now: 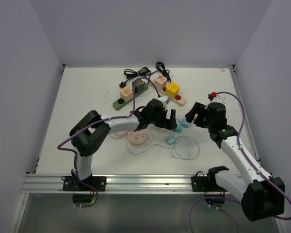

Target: Pull the plug off the socket

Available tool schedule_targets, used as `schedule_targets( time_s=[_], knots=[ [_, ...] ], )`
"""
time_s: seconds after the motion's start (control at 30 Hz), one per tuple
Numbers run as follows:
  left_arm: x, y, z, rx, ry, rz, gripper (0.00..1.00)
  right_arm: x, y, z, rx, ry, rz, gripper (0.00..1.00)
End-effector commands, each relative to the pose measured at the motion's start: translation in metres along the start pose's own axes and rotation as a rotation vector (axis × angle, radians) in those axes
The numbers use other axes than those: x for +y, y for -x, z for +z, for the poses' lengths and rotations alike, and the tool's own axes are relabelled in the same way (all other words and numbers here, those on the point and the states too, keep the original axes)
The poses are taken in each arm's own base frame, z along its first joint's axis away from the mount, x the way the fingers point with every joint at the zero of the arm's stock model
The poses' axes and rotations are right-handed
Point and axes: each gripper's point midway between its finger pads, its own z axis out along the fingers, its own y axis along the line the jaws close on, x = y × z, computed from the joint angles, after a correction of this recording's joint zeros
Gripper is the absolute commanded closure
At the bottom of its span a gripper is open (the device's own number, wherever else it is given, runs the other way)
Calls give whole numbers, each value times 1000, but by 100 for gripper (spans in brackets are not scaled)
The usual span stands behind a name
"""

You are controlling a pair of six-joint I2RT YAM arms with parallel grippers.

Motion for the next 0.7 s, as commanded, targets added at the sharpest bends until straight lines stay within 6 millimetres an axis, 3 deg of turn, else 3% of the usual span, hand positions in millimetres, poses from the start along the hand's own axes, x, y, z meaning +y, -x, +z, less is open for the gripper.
schedule_targets(
  time_s=[0.0, 0.03, 0.07, 0.13, 0.2, 0.23, 0.27, 0.33, 0.43, 0.53, 0.57, 0.67],
  knots=[
    [-16, 70, -44, -133, 75, 123, 0, 15, 14, 0, -36, 72, -24, 23],
    [-22, 82, -58, -155, 74, 135, 1, 18, 16, 1, -40, 86, -31, 22],
    [-11, 91, -67, -175, 139, 148, 0, 19, 16, 3, -34, 91, -38, 22],
    [-13, 112, -94, -232, 166, 165, 0, 28, 19, 5, -39, 137, -52, 22],
    [1, 125, -117, -266, 233, 177, 0, 37, 23, 8, -53, 184, -74, 22],
    [-2, 136, -137, -307, 235, 181, 0, 41, 23, 9, -49, 208, -75, 22],
    [9, 141, -148, -320, 269, 183, 0, 42, 24, 12, -50, 215, -78, 22],
    [17, 154, -176, -371, 305, 188, 0, 50, 36, 15, -100, 246, -107, 22],
    [39, 165, -208, -427, 372, 168, 0, 58, 53, 22, -192, 281, -177, 21],
    [58, 169, -229, -470, 442, 163, 0, 58, 67, 39, -196, 248, -265, 15],
    [62, 164, -229, -458, 451, 165, 1, 66, 81, 42, -208, 253, -288, 14],
    [69, 160, -241, -426, 508, 203, 0, 64, 75, 70, -124, 229, -357, 8]
  ],
)
